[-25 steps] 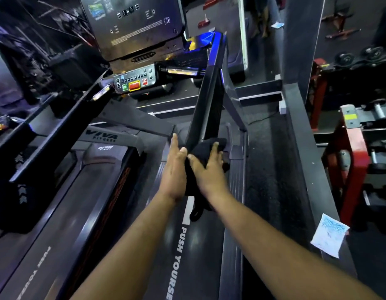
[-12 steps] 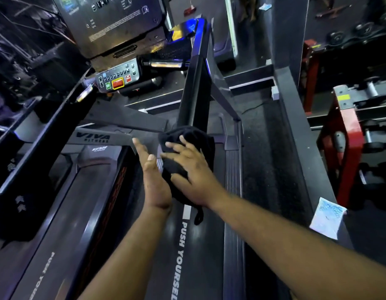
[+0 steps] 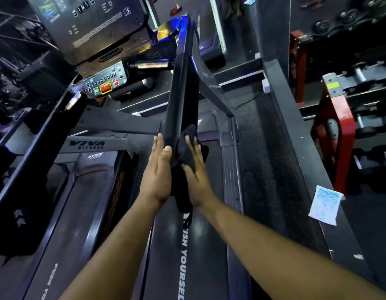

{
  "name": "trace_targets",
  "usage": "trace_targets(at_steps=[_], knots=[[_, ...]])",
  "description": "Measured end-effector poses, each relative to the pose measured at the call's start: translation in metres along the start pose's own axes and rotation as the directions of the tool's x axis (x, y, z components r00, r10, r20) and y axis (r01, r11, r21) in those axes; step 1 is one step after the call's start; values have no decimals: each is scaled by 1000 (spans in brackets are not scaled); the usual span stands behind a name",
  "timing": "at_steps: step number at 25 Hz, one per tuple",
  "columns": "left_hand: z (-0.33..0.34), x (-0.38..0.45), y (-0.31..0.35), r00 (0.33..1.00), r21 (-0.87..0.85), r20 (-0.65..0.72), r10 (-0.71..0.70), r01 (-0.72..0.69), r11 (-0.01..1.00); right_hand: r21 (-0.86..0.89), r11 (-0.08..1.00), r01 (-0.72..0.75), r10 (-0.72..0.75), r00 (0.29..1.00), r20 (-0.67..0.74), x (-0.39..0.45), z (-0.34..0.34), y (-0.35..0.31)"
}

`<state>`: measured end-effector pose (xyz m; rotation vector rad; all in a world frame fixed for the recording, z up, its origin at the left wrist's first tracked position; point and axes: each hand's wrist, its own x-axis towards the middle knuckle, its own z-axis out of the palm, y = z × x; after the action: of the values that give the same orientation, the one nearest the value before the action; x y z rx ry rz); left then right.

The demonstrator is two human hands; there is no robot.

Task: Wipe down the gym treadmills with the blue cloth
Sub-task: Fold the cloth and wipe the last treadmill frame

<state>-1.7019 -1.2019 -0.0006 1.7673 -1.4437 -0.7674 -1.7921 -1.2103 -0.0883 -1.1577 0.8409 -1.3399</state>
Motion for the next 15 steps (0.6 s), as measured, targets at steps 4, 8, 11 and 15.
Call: trace_targets(at_steps=[4,8,11,15], knots=[[1,-9,12,999,180,18,30,-33,983,70,945,-320,325,943,-72,57,-12,-20],[0,-5,7,998,44,-4,60,-60,997,-180,981,-76,72,997,-28,1,8,-45],[-1,-3,2,999,-103,-26,21,-23,994,-454,891,16,25,996,85,45,2,-54],[0,-10,15,999,28,-19,42,-41,999,-692,722,-2,118,986,120,133,6,-76]])
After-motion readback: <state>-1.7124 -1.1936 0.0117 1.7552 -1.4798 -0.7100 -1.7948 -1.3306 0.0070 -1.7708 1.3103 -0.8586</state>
